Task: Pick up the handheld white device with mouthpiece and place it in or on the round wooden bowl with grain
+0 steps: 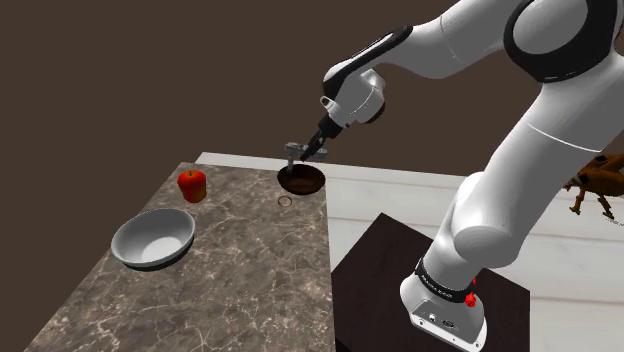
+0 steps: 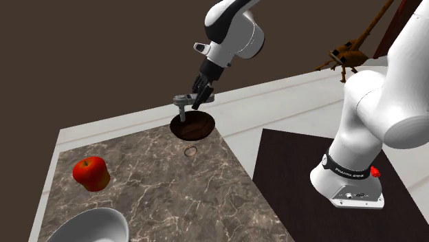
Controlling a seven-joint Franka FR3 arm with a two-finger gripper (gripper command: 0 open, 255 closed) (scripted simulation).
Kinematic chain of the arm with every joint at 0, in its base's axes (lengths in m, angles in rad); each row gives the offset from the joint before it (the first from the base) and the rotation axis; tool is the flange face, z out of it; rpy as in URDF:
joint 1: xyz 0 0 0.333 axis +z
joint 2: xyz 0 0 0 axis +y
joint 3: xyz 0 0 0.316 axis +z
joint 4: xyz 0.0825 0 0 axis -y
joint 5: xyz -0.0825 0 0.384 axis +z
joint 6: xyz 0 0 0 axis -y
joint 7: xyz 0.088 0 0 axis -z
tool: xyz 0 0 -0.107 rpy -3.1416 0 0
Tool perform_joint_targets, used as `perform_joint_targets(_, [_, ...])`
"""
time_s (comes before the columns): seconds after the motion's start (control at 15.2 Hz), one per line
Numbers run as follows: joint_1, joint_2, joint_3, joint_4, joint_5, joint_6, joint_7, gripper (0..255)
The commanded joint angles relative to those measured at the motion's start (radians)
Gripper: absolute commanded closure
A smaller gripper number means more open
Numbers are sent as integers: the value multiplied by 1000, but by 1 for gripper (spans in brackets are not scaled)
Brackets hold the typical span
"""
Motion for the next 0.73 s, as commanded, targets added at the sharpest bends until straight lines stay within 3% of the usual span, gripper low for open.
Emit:
perform_joint_targets(0.0, [-20, 47, -31, 59, 0, -47, -35, 255])
perform_joint_targets(0.66, [-17, 161, -31, 66, 160, -14, -195, 255])
